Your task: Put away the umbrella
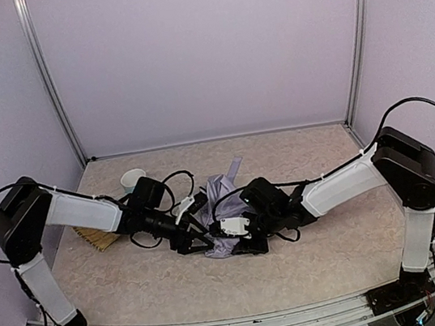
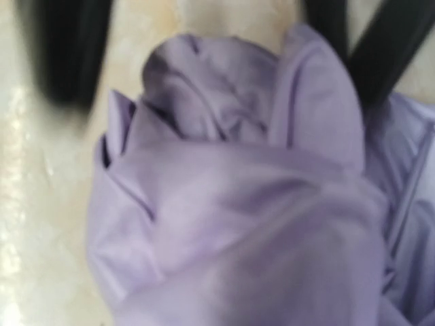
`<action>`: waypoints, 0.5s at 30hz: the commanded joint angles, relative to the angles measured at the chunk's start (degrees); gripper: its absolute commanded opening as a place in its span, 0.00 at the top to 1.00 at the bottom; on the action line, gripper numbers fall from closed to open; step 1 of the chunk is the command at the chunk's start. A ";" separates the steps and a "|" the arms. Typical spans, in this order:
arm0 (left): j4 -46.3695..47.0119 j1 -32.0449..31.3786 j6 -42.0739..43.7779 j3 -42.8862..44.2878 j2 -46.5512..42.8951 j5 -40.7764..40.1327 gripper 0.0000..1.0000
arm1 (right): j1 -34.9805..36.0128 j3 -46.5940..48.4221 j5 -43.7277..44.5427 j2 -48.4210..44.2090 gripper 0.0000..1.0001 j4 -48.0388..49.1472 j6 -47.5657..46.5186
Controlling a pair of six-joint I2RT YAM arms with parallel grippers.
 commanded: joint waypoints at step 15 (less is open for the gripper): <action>43.86 -18.49 -7.10 -35.40 -37.42 -38.10 0.32 | -0.49 -2.28 -14.42 2.56 0.71 -18.46 29.30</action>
